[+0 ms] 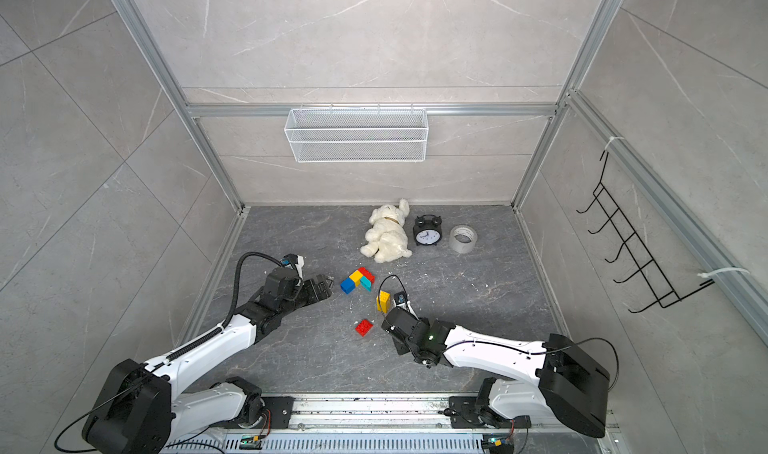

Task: Assemble the letter r with lego
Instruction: Adjust the lego brick at the center of the board, then pick up the lego brick from the center of the board.

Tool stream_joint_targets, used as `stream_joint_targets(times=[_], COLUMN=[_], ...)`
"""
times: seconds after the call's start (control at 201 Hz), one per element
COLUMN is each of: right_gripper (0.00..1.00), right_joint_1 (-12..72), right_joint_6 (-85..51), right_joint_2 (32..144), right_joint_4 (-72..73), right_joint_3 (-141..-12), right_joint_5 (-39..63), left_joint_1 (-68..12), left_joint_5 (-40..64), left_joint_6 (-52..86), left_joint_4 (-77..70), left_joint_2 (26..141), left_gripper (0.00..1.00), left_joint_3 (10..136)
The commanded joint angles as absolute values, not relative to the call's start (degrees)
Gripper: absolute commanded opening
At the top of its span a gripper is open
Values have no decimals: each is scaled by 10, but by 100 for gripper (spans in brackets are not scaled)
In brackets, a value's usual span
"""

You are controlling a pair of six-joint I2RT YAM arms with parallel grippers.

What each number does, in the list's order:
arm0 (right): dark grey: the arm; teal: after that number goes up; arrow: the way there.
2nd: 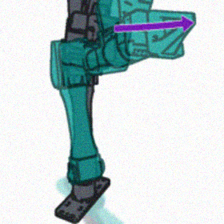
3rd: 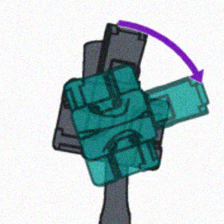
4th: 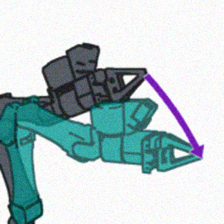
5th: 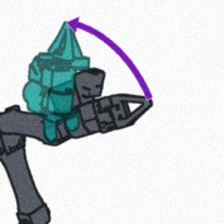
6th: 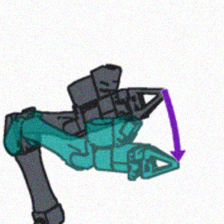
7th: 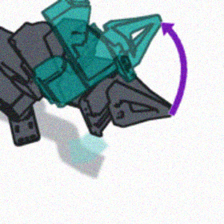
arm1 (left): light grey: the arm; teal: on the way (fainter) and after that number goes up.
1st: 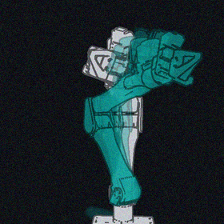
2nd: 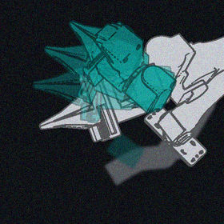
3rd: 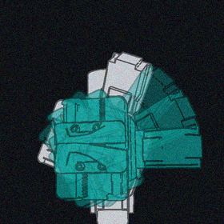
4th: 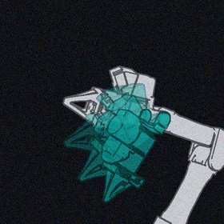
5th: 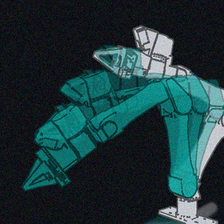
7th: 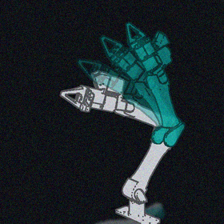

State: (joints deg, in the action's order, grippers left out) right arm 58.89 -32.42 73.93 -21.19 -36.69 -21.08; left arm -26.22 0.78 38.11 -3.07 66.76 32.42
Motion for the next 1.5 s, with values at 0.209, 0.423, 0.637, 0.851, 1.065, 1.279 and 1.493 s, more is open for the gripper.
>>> stream_joint_targets(times=[0.209,0.423,0.637,0.851,1.065,1.279,1.493], right_gripper=[13,14,17,58,98,80,73], right_joint_1=[588,589,575,530,458,442,442], right_joint_6=[-361,-339,-299,-234,-99,-97,-143], right_joint_2=[762,710,735,742,749,876,859], right_joint_4=[-192,-189,-230,-200,-120,-189,-213], right_joint_3=[-330,-338,-395,-414,-393,-480,-461], right_joint_5=[-191,-187,-240,-250,-41,1,-35], left_joint_1=[-260,-260,-260,-260,-260,-260,-259], left_joint_5=[24,30,35,36,20,18,5], left_joint_6=[378,378,380,377,371,361,353], left_joint_4=[-46,-47,-48,-40,-37,-25,-17], left_joint_2=[683,691,695,686,672,668,656], left_gripper=[99,99,99,99,99,99,100], left_joint_3=[350,355,355,351,343,347,338])
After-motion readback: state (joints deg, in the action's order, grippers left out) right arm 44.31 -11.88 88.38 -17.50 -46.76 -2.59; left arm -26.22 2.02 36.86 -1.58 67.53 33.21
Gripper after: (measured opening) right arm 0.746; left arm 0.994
